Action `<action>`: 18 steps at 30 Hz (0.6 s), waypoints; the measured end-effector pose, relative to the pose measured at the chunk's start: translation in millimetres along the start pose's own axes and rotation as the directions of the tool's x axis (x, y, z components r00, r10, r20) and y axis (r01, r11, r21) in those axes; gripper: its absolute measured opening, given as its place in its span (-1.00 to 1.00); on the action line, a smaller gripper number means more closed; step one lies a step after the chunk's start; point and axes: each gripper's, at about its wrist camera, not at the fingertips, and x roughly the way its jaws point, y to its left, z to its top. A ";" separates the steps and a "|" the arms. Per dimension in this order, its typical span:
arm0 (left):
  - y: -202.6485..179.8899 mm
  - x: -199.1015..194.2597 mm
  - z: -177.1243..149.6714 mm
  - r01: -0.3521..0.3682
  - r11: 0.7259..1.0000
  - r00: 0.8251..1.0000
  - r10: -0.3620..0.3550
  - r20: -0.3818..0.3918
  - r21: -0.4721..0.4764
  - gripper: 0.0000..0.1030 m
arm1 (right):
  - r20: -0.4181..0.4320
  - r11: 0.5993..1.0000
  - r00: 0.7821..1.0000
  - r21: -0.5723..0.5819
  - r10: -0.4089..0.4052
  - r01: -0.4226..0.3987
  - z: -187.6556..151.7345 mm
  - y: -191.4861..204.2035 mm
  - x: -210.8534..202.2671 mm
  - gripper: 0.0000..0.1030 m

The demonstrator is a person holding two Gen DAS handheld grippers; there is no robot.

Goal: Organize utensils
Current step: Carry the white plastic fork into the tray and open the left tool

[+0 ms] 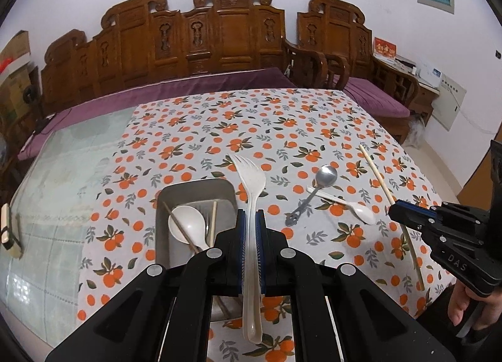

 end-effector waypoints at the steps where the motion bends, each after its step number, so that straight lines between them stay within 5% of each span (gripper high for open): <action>1: 2.2 -1.3 -0.1 0.001 1.000 1.000 -0.001 0.000 -0.001 -0.90 | 0.001 1.000 1.000 -0.003 0.000 0.000 2.7 3.3 -1.0 -0.88; 10: 32.2 -1.7 2.0 0.019 1.000 1.000 -0.019 -0.016 -0.013 -0.90 | -0.014 0.999 1.000 -0.041 -0.011 0.010 35.7 30.7 -0.8 -0.88; 18: 69.8 41.0 1.0 0.039 0.997 0.995 -0.046 -0.086 -0.072 -0.90 | -0.055 0.998 0.998 -0.066 0.018 -0.021 59.6 46.4 25.4 -0.88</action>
